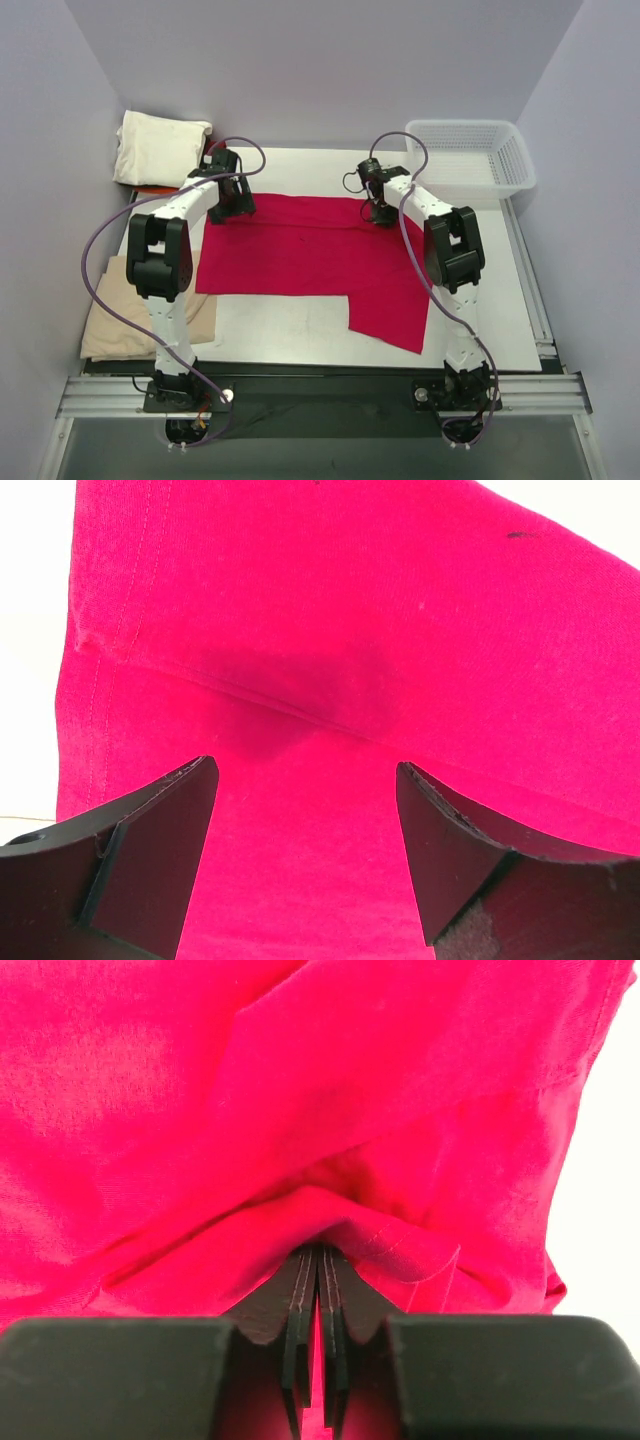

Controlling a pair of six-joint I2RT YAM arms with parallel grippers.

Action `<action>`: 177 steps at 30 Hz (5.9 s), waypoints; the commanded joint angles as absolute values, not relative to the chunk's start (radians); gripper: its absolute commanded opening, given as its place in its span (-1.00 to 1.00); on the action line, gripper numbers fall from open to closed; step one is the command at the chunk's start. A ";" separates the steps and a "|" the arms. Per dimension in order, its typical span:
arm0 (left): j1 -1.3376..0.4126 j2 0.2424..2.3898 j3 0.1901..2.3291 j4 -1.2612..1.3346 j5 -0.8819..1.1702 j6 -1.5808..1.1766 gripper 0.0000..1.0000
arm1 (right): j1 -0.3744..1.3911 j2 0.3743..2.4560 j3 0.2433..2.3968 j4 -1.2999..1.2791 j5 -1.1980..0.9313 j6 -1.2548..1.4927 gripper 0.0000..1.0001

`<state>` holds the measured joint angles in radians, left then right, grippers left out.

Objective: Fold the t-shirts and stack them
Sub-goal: Fold the flattened tshirt in 1/3 of the way

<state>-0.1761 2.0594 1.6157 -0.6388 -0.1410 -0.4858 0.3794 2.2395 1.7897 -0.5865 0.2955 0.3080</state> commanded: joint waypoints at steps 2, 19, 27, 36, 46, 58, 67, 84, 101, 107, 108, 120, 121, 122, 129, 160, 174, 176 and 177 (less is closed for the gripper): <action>-0.178 2.028 1.617 -0.623 -0.132 -0.472 0.66 | 0.383 2.232 1.801 -0.612 0.307 0.299 -1.00; -0.179 2.023 1.603 -0.606 -0.126 -0.477 0.66 | 0.399 2.186 1.735 -0.612 0.321 0.308 -0.29; -0.179 2.025 1.606 -0.609 -0.129 -0.477 0.66 | 0.385 2.207 1.736 -0.614 0.313 0.311 -0.39; -0.178 2.026 1.612 -0.617 -0.130 -0.472 0.66 | 0.379 2.224 1.750 -0.607 0.282 0.313 -1.00; -0.178 2.029 1.609 -0.607 -0.124 -0.474 0.66 | 0.397 2.120 1.724 -0.607 0.331 0.310 -1.00; -0.178 2.023 1.589 -0.595 -0.120 -0.476 0.66 | 0.446 1.931 1.605 -0.612 0.308 0.353 -1.00; -0.179 2.013 1.577 -0.591 -0.121 -0.472 0.66 | 0.485 1.856 1.500 -0.621 0.207 0.394 -1.00; -0.179 1.971 1.523 -0.580 -0.124 -0.463 0.66 | 0.506 1.833 1.399 -0.604 0.038 0.462 -0.31; -0.281 1.941 1.499 -0.538 -0.098 -0.442 0.66 | 0.288 1.792 1.279 -0.574 0.236 0.500 -0.40; -0.350 1.940 1.503 -0.525 -0.058 -0.439 0.66 | 0.267 1.862 1.312 -0.574 0.251 0.551 -0.35; -0.357 1.942 1.503 -0.519 -0.042 -0.439 0.66 | 0.264 1.877 1.315 -0.574 0.255 0.551 -0.35; -0.436 1.991 1.557 -0.514 0.031 -0.431 0.66 | 0.238 1.954 1.367 -0.549 0.290 0.535 -0.36; -0.437 1.994 1.562 -0.515 0.031 -0.430 0.66 | 0.238 1.962 1.373 -0.549 0.290 0.534 -0.35; -0.437 1.999 1.571 -0.517 0.031 -0.428 0.66 | 0.235 1.968 1.379 -0.548 0.288 0.532 -0.36; -0.439 2.014 1.595 -0.532 0.020 -0.420 0.66 | 0.224 2.020 1.408 -0.548 0.265 0.531 -0.37; -0.445 2.117 1.680 -0.650 -0.090 -0.417 0.66 | 0.229 1.841 1.301 -0.595 0.313 0.540 -1.00; -0.453 2.174 1.694 -0.706 -0.163 -0.448 0.66 | 0.233 1.729 1.252 -0.634 0.354 0.541 -1.00; -0.453 2.174 1.694 -0.709 -0.170 -0.449 0.66 | 0.233 1.714 1.243 -0.637 0.359 0.541 -1.00; -0.453 2.172 1.694 -0.710 -0.173 -0.451 0.67 | 0.232 1.707 1.239 -0.644 0.365 0.548 -1.00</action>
<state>-0.4511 2.1571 1.6604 -0.6689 -0.1421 -0.4404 0.2321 1.7702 1.2568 -0.5694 0.3103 0.5316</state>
